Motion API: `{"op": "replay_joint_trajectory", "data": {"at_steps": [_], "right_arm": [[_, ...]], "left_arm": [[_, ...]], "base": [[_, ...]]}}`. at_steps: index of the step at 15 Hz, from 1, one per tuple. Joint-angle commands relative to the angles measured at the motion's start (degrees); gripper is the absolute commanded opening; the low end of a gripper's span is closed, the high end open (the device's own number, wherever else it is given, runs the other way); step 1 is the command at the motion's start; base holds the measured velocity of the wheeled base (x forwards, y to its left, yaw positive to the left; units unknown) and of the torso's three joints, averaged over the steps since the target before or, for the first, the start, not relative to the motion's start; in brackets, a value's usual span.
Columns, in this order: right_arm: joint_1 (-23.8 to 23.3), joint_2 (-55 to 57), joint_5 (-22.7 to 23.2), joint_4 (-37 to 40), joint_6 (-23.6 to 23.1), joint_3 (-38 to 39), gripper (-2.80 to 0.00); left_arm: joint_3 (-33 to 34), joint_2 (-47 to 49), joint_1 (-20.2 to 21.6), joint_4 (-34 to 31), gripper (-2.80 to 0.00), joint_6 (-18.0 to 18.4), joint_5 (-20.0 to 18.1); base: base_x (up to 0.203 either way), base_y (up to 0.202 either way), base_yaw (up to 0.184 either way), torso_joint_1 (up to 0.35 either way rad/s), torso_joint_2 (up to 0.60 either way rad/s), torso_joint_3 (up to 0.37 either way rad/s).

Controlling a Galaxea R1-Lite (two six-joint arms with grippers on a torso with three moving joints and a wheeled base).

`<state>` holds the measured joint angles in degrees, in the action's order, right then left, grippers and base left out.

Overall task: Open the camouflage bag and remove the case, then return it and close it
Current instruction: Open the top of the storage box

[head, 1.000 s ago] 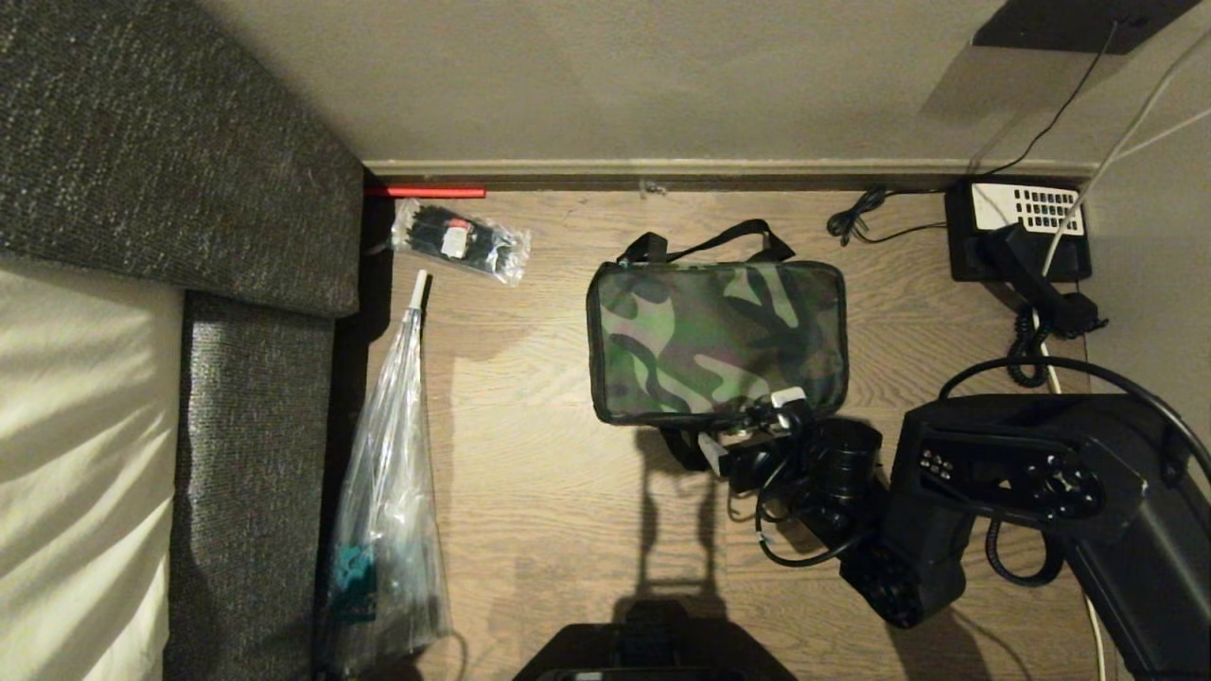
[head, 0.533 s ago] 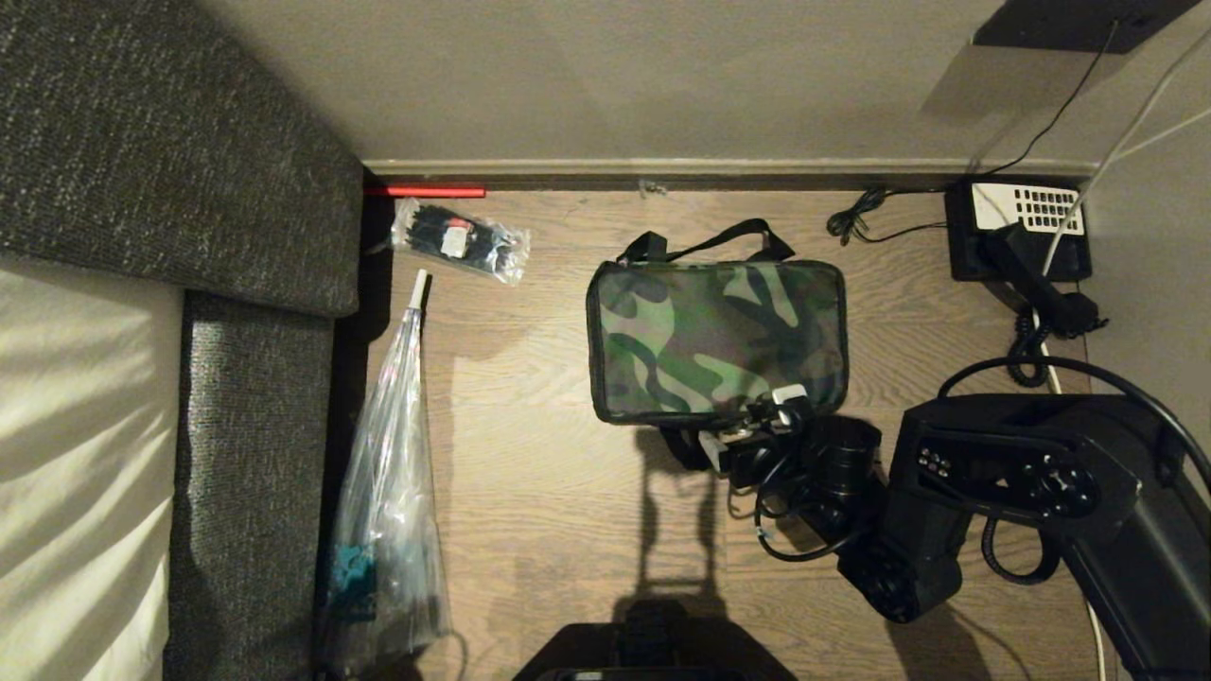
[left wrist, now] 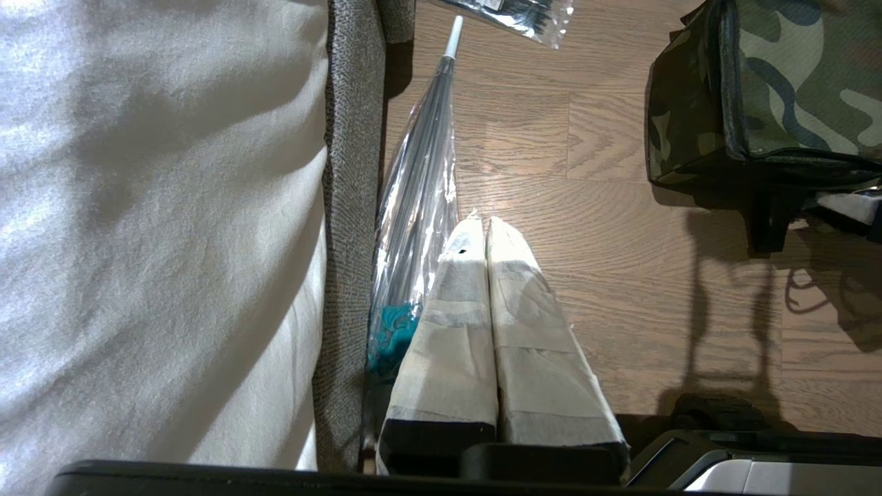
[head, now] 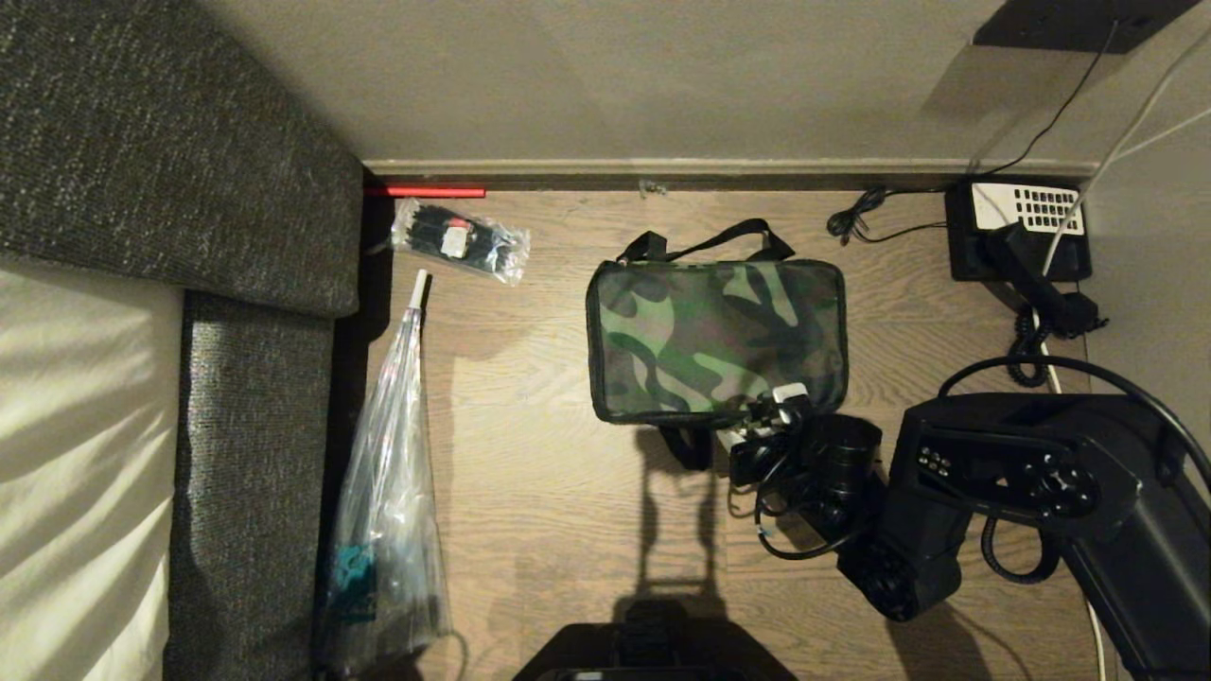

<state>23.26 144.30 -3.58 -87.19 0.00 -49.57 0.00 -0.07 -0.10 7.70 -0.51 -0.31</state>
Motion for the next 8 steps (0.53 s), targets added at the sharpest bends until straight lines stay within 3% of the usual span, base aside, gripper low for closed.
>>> {"op": "replay_joint_trajectory", "data": {"at_steps": [1,8], "right_arm": [[0.03,0.1,-0.02,-0.48,0.0,-0.09,-2.8],[0.03,-1.57,0.16,-0.48,-0.53,4.07,-2.8]], "left_arm": [[2.29,0.07,0.01,0.12,-2.8,-0.02,-0.05],[2.29,0.07,0.01,0.11,-2.8,-0.02,0.03]], "base": [[0.0,0.0,0.0,0.0,0.0,0.0],[0.0,0.0,0.0,0.0,0.0,0.0]]}}
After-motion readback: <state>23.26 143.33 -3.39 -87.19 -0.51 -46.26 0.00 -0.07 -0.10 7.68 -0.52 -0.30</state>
